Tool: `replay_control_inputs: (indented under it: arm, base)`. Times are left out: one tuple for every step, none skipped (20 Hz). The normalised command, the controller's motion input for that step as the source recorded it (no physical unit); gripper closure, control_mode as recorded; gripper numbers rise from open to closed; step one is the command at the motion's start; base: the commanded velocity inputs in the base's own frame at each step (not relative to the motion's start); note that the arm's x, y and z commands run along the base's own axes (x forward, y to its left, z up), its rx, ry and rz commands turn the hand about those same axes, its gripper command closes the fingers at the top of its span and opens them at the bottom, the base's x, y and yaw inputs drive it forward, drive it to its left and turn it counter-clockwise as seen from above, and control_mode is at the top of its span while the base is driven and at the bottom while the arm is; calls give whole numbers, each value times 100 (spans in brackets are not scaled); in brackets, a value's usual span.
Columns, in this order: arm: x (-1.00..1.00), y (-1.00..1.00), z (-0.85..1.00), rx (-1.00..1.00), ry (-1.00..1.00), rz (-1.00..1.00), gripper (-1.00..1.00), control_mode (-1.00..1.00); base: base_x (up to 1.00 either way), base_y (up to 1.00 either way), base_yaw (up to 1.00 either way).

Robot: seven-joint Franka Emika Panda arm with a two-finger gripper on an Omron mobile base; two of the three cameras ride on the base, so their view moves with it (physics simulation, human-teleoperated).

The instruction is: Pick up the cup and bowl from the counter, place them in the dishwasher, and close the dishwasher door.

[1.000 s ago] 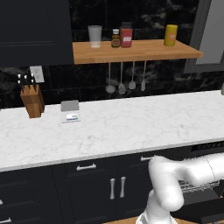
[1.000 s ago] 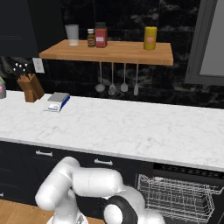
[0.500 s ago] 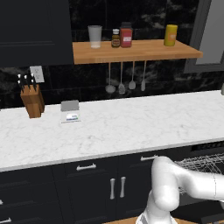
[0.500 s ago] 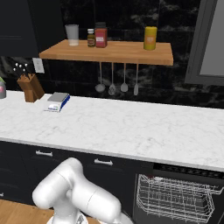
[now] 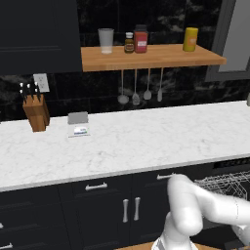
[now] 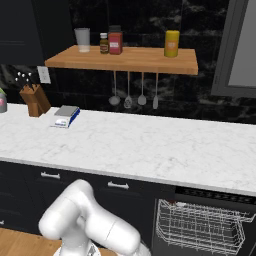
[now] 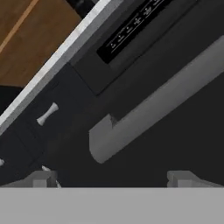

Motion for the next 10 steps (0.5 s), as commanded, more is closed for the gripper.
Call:
replay_control_inputs:
  arm:
    - [100, 0, -89, 0, -2, 7, -100, -100]
    - [100, 0, -61, 4, -9, 5, -100, -100]
    - [100, 0, -52, 5, -6, 4, -100, -100]
    - [100, 22, -51, 4, -1, 0, -100, -100]
    - [100, 32, -51, 3, -3, 0, -100, -100]
    - [100, 52, -62, 4, -5, 0, -100, -100]
    - [100, 69, -66, 6, -6, 0, -100, -100]
    - [100, 75, -59, 8, -10, 0, -100, -100]
    - [100, 76, -41, 11, -19, 0, -100, -100]
    - [100, 64, -17, 14, -27, 0, -100, -100]
  base:
    - [0, 0, 0]
    - [0, 0, 0]
    - [0, 0, 0]
    - [0, 0, 0]
    - [0, 0, 0]
    - [0, 0, 0]
    - [0, 0, 0]
    - [0, 0, 0]
    - [0, 0, 0]
    - [0, 0, 0]
